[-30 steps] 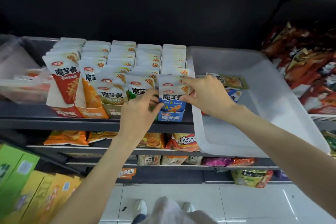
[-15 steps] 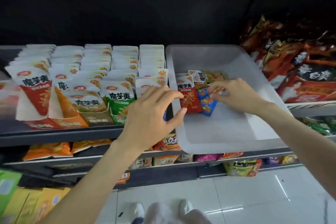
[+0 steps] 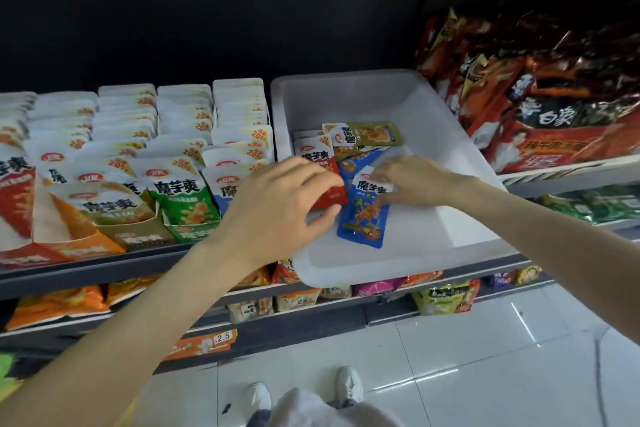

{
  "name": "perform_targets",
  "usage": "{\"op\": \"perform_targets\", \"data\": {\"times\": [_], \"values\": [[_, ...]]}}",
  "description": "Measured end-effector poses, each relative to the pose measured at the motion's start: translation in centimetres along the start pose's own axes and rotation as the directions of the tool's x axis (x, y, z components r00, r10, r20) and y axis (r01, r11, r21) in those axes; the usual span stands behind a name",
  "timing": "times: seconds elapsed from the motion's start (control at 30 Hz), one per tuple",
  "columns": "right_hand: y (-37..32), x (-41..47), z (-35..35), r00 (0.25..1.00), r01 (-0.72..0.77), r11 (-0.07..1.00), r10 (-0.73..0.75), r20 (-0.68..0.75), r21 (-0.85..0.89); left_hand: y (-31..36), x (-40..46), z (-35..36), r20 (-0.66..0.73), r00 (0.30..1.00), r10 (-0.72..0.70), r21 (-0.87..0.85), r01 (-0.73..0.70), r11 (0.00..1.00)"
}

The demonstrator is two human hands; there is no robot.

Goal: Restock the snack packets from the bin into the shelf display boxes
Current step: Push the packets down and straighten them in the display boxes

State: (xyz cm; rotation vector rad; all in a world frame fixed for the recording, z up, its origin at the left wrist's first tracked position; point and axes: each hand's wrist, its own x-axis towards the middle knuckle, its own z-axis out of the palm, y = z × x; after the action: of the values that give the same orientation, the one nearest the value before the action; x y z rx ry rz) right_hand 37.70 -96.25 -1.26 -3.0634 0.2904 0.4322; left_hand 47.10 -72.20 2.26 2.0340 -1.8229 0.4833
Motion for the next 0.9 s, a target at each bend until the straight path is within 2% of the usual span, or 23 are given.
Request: {"op": "perform_targets", "data": {"times": [0.1,0.2,0.3,0.4,0.5,0.57,0.6,0.67,0.7,0.77,0.83,0.9], "values": [[0.8,2.0,0.2,0.994,-0.086,0.986,0.095,0.058,-0.143,0.3,3.3,0.6,0.019,0.996,0.083,0.071,-0.084,0.994],[1.5,3.1,0.8,0.989,-0.084,0.980,0.104,0.107,-0.179,-0.4,5.2,1.9,0.070,0.995,0.067,0.118,-0.075,0.990],[1.5,2.8,0.7,0.992,-0.063,0.976,0.085,0.094,-0.209,-1.1,6.0,3.0,0.116,0.993,0.014,0.139,-0.030,0.990],[0.9,1.6,-0.1,0.992,-0.077,0.969,0.052,-0.111,-0.236,-1.4,6.5,3.3,0.152,0.988,-0.022,0.137,0.001,0.991],[-0.2,-1.5,-2.5,0.917,-0.112,0.987,0.058,-0.394,-0.115,-1.0,6.8,3.0,0.222,0.967,-0.127,0.054,0.118,0.992],[-0.7,-3.7,-4.0,0.806,-0.021,0.998,0.049,-0.589,0.055,-0.4,6.7,2.8,0.260,0.940,-0.221,-0.188,0.274,0.943],[-1.0,-4.7,-4.7,0.739,0.020,0.992,0.068,-0.670,0.122,-0.1,6.7,2.6,0.300,0.922,-0.246,-0.345,0.345,0.873],[-1.7,-6.6,-6.4,0.625,0.095,0.953,0.169,-0.762,0.289,0.2,6.7,2.3,0.267,0.931,-0.248,-0.560,0.359,0.746],[-2.1,-7.2,-7.2,0.604,0.160,0.897,0.241,-0.760,0.411,0.1,6.7,2.1,0.212,0.942,-0.259,-0.625,0.334,0.705],[-3.1,-8.0,-8.7,0.642,0.332,0.667,0.358,-0.678,0.667,-0.1,6.7,1.2,0.149,0.950,-0.274,-0.707,0.296,0.642],[-3.9,-8.0,-9.7,0.725,0.426,0.379,0.399,-0.561,0.821,-0.1,6.3,0.0,0.078,0.961,-0.267,-0.722,0.239,0.649],[-4.7,-7.6,-10.0,0.837,0.412,0.097,0.353,-0.419,0.906,0.0,5.3,-1.5,-0.015,0.965,-0.261,-0.707,0.174,0.685]]}}
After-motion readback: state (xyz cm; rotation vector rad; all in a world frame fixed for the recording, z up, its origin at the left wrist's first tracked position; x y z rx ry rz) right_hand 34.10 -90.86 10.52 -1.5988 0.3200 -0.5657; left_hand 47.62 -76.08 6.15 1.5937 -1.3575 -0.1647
